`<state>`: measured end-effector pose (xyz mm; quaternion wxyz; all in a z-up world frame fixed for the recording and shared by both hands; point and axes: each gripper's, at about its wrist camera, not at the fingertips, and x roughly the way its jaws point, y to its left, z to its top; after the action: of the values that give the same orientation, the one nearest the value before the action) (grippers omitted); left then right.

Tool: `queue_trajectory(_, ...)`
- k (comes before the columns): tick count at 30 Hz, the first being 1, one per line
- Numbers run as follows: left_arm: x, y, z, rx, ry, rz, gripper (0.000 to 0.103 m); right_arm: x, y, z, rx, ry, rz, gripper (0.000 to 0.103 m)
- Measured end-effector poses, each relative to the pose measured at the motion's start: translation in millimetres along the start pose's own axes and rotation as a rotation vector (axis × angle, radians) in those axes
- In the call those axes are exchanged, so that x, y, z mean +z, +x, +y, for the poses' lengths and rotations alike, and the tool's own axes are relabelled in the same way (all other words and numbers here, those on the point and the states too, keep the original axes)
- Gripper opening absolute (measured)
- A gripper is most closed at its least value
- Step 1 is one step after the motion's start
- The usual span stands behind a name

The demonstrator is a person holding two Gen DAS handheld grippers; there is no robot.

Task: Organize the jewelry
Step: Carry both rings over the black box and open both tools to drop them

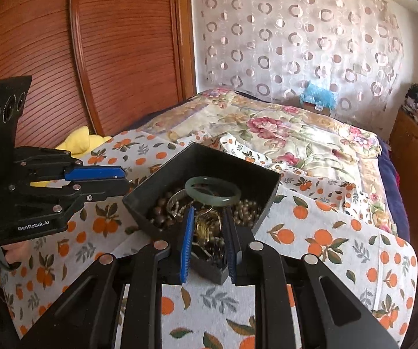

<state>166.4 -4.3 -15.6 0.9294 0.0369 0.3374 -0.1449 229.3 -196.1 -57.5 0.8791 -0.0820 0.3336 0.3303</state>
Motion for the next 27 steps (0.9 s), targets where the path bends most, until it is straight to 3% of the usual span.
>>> queue_trajectory(27, 42.2, 60.6, 1.5, -0.009, 0.003, 0.038, 0.014, -16.2, -19.9, -19.9, -0.039, 0.070, -0.023, 0.026)
